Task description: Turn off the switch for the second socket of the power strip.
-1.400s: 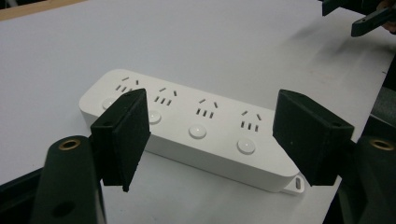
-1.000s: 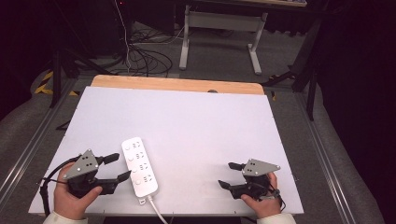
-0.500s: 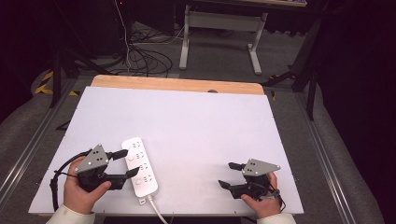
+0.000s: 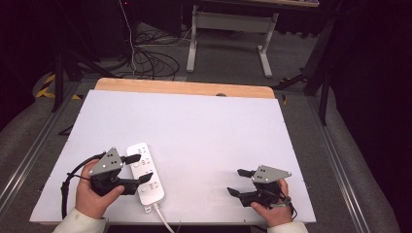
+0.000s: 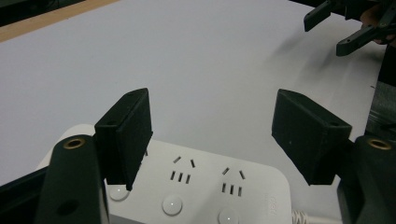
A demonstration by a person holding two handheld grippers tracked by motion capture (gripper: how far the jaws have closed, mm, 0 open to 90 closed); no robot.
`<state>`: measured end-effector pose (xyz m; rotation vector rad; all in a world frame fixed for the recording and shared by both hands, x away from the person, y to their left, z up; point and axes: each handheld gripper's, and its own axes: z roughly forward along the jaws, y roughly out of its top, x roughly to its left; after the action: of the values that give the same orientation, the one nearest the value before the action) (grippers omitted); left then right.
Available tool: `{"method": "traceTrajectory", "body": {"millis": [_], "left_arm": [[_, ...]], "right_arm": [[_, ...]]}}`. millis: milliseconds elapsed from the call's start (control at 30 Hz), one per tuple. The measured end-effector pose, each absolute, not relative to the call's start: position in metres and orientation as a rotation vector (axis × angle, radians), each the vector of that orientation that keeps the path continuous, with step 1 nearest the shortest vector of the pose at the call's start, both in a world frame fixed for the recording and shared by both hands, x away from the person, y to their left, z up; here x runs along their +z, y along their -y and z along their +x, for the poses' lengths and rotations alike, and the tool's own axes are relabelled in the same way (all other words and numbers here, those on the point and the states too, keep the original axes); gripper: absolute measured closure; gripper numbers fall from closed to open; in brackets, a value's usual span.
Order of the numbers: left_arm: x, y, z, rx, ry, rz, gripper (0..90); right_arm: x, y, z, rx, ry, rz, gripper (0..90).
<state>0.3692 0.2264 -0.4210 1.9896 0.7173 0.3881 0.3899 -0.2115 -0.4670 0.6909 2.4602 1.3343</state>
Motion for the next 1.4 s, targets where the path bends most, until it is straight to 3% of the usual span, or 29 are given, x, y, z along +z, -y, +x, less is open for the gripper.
{"method": "traceTrajectory", "body": {"millis": [267, 400, 567, 800, 1400], "left_arm": [[-0.421, -0.227, 0.371, 0.389, -0.721, 2.005, 32.3], [-0.421, -0.227, 0.371, 0.369, -0.715, 2.018, 39.1], [-0.420, -0.229, 0.371, 0.352, -0.675, 2.051, 55.3], [-0.418, -0.231, 0.373, 0.306, -0.656, 2.122, 88.9], [-0.419, -0.233, 0.385, 0.260, -0.788, 2.280, 90.0]], "right_arm": [[-0.467, 0.212, 0.390, 1.333, -2.463, 0.688, 29.1], [-0.467, 0.212, 0.390, 1.334, -2.463, 0.688, 29.2], [-0.467, 0.211, 0.390, 1.333, -2.467, 0.687, 29.6], [-0.467, 0.212, 0.390, 1.334, -2.466, 0.685, 29.6], [-0.467, 0.211, 0.390, 1.332, -2.468, 0.685, 29.6]]}}
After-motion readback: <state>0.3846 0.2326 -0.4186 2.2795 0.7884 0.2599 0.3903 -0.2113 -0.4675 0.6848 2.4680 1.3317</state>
